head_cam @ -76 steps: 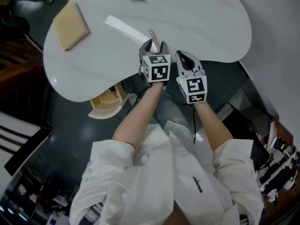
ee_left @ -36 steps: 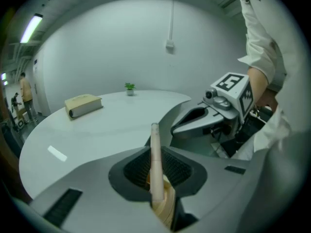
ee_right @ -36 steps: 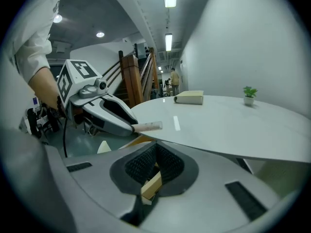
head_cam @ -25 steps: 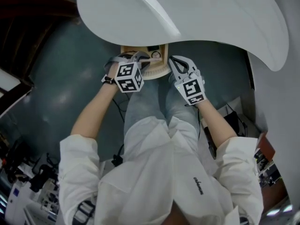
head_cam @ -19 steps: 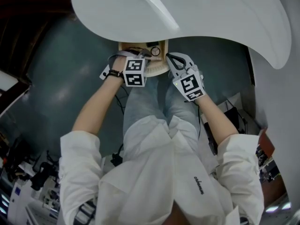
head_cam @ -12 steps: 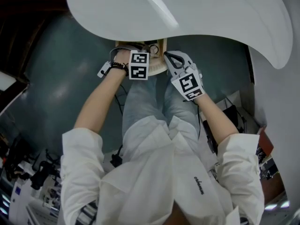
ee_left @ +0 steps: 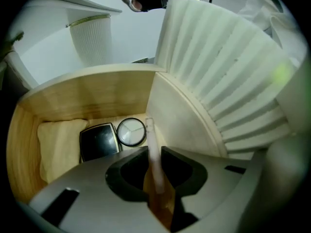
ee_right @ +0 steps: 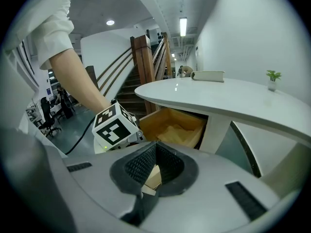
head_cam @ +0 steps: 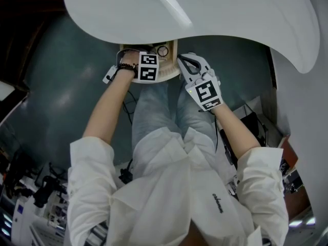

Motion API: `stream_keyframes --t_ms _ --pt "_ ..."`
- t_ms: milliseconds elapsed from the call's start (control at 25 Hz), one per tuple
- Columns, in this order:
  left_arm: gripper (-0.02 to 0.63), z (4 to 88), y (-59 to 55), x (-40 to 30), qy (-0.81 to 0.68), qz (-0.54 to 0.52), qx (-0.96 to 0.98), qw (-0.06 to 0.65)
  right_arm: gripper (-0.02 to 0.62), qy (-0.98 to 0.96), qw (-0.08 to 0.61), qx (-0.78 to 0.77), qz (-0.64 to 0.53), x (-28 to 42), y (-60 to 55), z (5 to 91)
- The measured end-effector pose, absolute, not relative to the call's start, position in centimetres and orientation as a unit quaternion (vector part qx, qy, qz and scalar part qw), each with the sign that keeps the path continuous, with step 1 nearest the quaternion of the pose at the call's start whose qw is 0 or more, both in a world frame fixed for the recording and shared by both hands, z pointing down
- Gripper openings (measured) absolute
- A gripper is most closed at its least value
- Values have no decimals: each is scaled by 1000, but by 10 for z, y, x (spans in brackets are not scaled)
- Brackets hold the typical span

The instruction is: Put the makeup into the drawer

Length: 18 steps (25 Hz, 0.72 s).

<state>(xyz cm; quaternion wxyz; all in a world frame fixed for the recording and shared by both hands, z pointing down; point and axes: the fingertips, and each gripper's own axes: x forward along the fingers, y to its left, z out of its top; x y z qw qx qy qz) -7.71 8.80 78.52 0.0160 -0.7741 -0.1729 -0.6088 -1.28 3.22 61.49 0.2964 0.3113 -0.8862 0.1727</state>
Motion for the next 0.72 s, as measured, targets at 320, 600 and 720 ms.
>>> stream_keyframes --t_ms 320,600,720 --pt "121 762 76 -70 -147 -595 -788 54 17 -887 281 323 172 -10 33 599" --pt "52 659 54 -52 -21 -491 -863 114 17 -888 235 360 161 6 27 540" --pt "35 597 46 -43 68 -423 -900 84 17 -886 206 385 158 19 23 502"
